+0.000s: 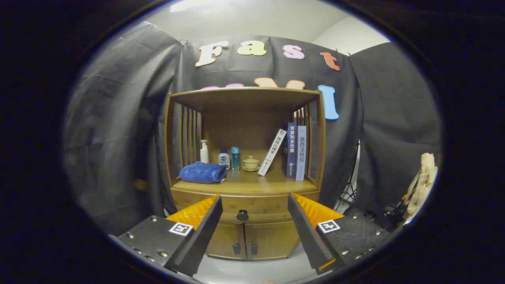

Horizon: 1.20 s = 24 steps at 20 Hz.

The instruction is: Pull open the drawer, take out the items inside it, and place them on the countertop above the cabinet.

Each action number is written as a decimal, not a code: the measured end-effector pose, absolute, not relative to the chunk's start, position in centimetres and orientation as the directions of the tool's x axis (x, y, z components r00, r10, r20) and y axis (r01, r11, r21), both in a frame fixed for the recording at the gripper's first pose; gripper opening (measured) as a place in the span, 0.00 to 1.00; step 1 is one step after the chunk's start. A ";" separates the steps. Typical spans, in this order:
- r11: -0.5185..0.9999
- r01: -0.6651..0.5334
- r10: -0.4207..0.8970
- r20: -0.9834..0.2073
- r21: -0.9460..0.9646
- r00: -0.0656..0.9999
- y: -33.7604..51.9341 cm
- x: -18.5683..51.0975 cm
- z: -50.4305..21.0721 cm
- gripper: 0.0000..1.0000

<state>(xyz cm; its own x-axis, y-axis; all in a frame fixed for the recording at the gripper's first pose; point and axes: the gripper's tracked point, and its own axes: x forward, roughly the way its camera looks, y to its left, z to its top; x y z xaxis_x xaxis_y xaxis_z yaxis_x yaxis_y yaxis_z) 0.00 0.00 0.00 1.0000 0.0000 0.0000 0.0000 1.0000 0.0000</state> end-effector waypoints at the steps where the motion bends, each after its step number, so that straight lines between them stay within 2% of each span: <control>1: 1.000 0.003 -0.003 0.003 0.003 1.000 -0.1 -0.1 0.0 0.99; 14: 0.999 0.038 -0.039 0.025 0.005 0.999 -1.6 0.5 -0.2 0.99; 24: 1.000 0.006 -0.006 0.002 0.027 1.000 -0.6 5.5 -4.7 0.99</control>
<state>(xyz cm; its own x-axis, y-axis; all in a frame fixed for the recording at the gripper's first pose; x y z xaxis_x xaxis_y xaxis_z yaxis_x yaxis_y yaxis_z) 5.51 -0.65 -4.70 1.0000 -0.0056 0.0022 0.0055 0.9996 0.0275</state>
